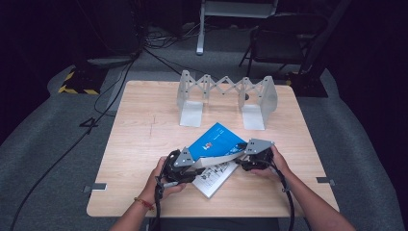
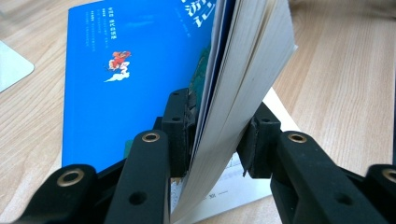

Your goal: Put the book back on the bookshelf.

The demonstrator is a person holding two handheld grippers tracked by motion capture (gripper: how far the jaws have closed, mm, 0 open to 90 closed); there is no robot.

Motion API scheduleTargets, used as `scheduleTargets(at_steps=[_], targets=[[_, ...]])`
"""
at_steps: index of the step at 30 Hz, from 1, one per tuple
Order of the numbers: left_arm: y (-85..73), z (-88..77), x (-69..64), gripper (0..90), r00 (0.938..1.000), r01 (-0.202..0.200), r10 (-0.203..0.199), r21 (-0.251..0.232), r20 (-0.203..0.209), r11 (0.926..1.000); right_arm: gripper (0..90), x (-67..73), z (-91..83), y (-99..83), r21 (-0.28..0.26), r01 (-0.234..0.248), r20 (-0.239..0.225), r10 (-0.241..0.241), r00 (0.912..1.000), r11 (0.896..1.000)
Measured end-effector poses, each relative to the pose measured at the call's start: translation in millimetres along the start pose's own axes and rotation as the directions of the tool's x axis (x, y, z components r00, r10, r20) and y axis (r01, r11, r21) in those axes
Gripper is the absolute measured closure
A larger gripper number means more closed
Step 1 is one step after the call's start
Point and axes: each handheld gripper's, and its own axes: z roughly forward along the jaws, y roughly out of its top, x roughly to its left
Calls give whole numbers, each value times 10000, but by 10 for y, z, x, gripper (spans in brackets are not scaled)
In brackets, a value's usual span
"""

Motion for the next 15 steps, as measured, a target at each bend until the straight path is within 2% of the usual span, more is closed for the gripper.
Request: scheduleTargets(at_steps=[2, 4, 7, 8, 9, 10, 13, 15], targets=[[16, -4, 17, 662, 10000, 21, -21, -54, 62, 10000, 502, 62, -26, 22, 129, 419, 278, -423, 9987, 9990], [34, 3, 34, 658, 9999, -13, 14, -82, 165, 10000, 525, 93, -59, 17, 133, 534, 402, -539, 9977, 9985], [84, 44, 55, 654, 9988, -254, 255, -40, 419, 9997, 537, 112, -131, -13, 236, 426, 461, -436, 9980, 9988], [114, 63, 68, 643, 9980, -375, 374, 18, 514, 9993, 542, 151, -183, -31, 419, 129, 699, -158, 9974, 9990], [146, 83, 91, 643, 9972, -373, 369, 52, 649, 9993, 542, 151, -183, -31, 419, 129, 699, -158, 9974, 9990], [203, 127, 143, 628, 9952, -423, 412, 108, 888, 9990, 556, 202, -245, -47, 567, -108, 999, 51, 9950, 9983], [245, 182, 174, 612, 9931, -501, 489, 90, 1069, 9987, 572, 227, -316, -70, 653, -191, 1175, 113, 9930, 9977], [277, 254, 178, 600, 9907, -617, 615, -22, 1216, 9981, 587, 242, -400, -99, 904, -263, 1321, 142, 9911, 9956]])
